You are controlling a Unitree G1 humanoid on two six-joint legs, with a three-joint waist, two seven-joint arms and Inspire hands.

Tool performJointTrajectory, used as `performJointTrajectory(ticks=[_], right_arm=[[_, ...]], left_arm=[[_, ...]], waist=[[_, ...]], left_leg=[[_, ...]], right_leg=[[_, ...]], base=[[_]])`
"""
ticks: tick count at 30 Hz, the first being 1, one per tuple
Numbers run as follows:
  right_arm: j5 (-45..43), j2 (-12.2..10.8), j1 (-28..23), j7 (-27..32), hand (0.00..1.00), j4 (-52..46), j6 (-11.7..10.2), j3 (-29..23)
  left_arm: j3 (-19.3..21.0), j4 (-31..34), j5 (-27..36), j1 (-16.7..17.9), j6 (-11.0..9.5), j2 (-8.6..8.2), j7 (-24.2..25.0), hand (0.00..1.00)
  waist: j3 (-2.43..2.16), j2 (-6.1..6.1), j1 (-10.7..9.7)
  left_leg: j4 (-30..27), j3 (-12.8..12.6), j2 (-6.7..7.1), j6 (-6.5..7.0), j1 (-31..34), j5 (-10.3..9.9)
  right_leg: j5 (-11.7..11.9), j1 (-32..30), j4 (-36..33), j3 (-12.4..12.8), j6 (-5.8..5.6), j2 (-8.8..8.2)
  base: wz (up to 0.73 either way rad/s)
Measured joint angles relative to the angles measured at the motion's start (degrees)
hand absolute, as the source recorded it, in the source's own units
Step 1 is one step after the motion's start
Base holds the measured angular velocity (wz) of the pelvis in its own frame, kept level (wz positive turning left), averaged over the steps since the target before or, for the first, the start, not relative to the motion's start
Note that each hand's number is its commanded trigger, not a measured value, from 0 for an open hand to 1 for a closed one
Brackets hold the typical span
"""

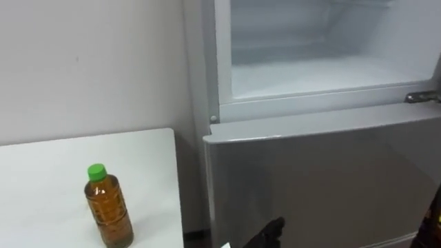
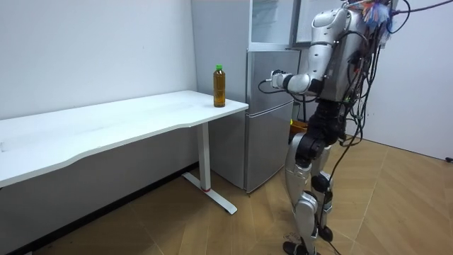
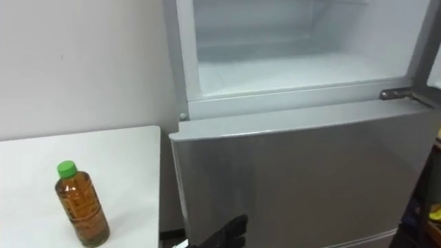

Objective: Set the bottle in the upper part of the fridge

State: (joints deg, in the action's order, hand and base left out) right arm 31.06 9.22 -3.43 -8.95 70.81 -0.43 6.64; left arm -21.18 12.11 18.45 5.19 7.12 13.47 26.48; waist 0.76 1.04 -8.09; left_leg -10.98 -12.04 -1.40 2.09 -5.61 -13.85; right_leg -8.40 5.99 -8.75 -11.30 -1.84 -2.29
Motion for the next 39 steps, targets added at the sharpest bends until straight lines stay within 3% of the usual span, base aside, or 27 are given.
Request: performJointTrajectory(ticks=[5, 11, 14, 20, 22, 24, 25, 28, 31, 33, 39], right_arm=[[-0.5, 0.0, -0.2, 0.7, 0.00, -0.2, -0.1, 0.0], [-4.9, -0.2, -1.0, 0.8, 0.00, -0.4, -0.5, -1.8], [-6.2, -0.2, -1.1, 1.3, 0.00, -1.3, -0.8, -1.6], [-6.6, -0.3, -1.9, 1.3, 0.00, -2.1, -1.0, -1.2], [-6.6, -0.4, -2.6, 1.3, 0.00, -2.0, -0.9, -1.3], [-6.5, -0.5, -2.6, 1.3, 0.00, -2.4, -0.9, -1.2], [-6.3, -0.5, -2.6, 1.3, 0.00, -2.4, -1.0, -1.3], [-6.3, -0.6, -3.2, 1.7, 0.00, -2.5, -1.4, -1.3], [-5.6, -0.6, -3.9, 2.1, 0.00, -2.5, -1.6, -1.3], [-5.7, -0.6, -4.2, 2.3, 0.00, -2.5, -2.2, -1.3], [-5.5, -0.9, -5.9, 2.5, 0.00, -3.3, -2.8, -3.2]], left_arm=[[1.8, 0.0, -1.9, 2.1, -0.1, 0.00, -0.1, 0.00], [5.6, -0.1, -12.8, 7.0, -0.9, -0.29, -1.6, 0.00], [6.2, -3.1, -16.0, 8.5, -2.5, -0.23, -2.6, 0.00], [6.5, -14.3, -22.8, 11.2, -2.9, -1.29, -6.3, 0.00], [6.9, -20.7, -24.5, 12.0, -5.2, -1.84, -8.6, 0.00], [7.7, -26.5, -25.3, 12.4, -5.9, -1.86, -10.3, 0.00], [8.2, -31.3, -25.0, 12.3, -6.7, -2.10, -11.8, 0.00], [10.1, -37.8, -25.0, 12.8, -7.0, -3.11, -14.7, 0.00], [12.1, -47.6, -24.7, 13.0, -10.3, -4.38, -18.3, 0.00], [12.3, -51.5, -23.4, 12.9, -10.9, -4.68, -20.1, 0.00], [17.1, -59.3, -17.7, 13.4, -12.9, -6.38, -24.5, 0.00]], waist=[[-0.22, 0.34, 0.8], [-0.28, 0.44, 1.9], [-0.30, 0.46, 2.4], [-0.13, -0.37, 3.3], [-0.28, -0.97, 4.0], [-0.41, -1.11, 4.3], [-0.44, -1.22, 4.4], [-0.55, -1.33, 4.8], [-0.61, -1.17, 5.5], [-0.33, -1.13, 5.4], [-0.47, -1.00, 5.5]], left_leg=[[-0.3, 0.5, 0.01, -0.02, -0.1, 0.0], [-0.4, 1.3, -0.02, -0.03, 0.3, 0.0], [-0.6, 1.6, 0.05, 0.05, 0.3, 0.1], [-0.6, 2.6, 0.31, 0.06, 0.0, 0.1], [-0.6, 3.0, 0.41, 0.07, 0.1, 0.1], [-0.6, 3.0, 0.44, 0.06, 0.0, 0.1], [-0.6, 3.0, 0.42, 0.06, 0.0, 0.1], [-0.6, 3.0, 0.43, 0.05, -0.1, 0.1], [-0.3, 3.0, 0.44, 0.05, -1.3, 0.1], [0.0, 3.1, 0.45, 0.05, -1.5, 0.1], [0.1, 3.0, 0.45, 0.05, -1.7, 0.1]], right_leg=[[0.0, 0.5, 0.0, -0.9, 0.00, -0.07], [0.0, 0.9, 0.0, -3.3, 0.05, -0.28], [-0.1, 1.1, -0.1, -4.2, 0.10, -0.51], [-0.1, 1.9, 0.1, -4.7, 0.07, -0.56], [-0.3, 1.9, 0.1, -5.1, -0.06, -0.64], [-0.4, 2.0, 0.1, -5.2, -0.07, -0.64], [-0.4, 2.1, 0.1, -5.2, -0.07, -0.61], [-0.4, 2.1, 0.0, -5.3, -0.07, -0.61], [-0.4, 3.0, 0.1, -5.4, -0.07, -0.61], [-0.4, 3.2, 0.1, -5.5, -0.07, -0.62], [-0.5, 3.1, 0.1, -5.9, -0.09, -0.62]], base=[[0.05], [0.09], [0.08], [0.06], [0.10], [0.04], [0.04], [0.01], [0.00], [0.00], [-0.01]])
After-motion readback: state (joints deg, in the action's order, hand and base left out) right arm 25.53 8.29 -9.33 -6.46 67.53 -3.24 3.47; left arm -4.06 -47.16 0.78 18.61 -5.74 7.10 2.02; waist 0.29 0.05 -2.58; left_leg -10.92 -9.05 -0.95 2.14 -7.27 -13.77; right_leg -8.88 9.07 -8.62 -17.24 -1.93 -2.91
